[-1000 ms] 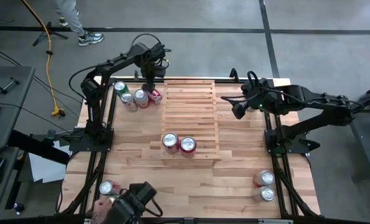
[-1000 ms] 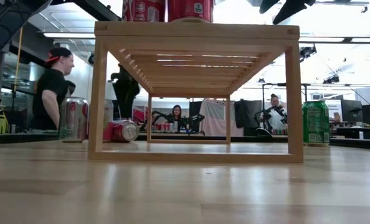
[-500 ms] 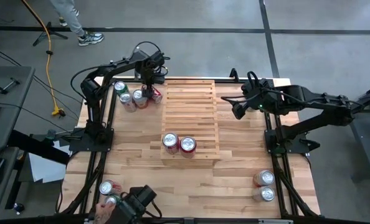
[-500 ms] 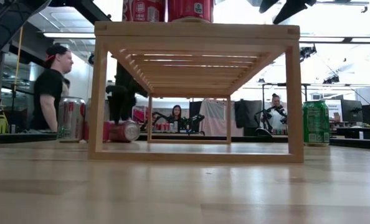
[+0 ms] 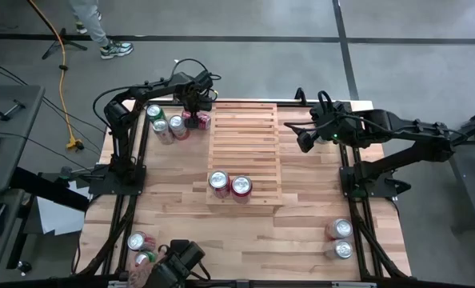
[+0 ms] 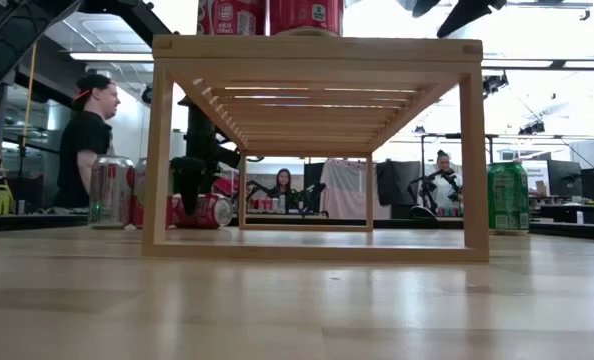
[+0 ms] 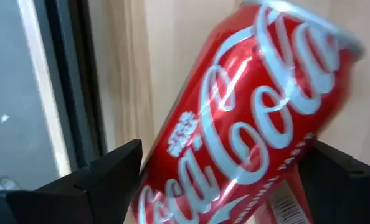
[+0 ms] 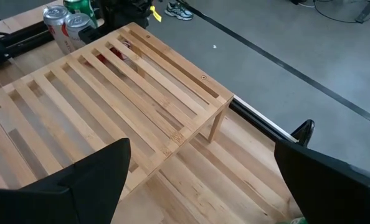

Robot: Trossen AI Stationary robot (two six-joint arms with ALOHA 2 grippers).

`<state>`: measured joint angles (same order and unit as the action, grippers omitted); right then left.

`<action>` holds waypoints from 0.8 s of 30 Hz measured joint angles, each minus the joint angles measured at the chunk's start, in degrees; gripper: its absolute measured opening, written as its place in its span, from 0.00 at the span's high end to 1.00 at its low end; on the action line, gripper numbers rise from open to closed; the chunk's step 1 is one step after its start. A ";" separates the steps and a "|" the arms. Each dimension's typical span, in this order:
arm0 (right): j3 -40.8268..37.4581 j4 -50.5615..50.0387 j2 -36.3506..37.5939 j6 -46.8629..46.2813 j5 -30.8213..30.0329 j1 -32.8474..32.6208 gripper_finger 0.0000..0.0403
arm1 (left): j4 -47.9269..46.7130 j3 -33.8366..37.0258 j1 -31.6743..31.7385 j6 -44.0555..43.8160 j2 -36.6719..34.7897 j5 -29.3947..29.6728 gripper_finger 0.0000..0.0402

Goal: Place canned beverage on shelf
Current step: Put the top red soda can on the shelf aligned with the other red soda cans

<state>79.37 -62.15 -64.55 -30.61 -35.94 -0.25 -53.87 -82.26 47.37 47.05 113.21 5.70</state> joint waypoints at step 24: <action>0.00 0.15 0.00 -0.44 0.24 0.00 0.05 | 1.10 -0.04 -2.49 -4.00 0.00 5.54 0.32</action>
<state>79.37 -62.00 -64.55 -31.05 -35.70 -0.25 -52.76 -82.30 44.88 43.05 113.21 11.24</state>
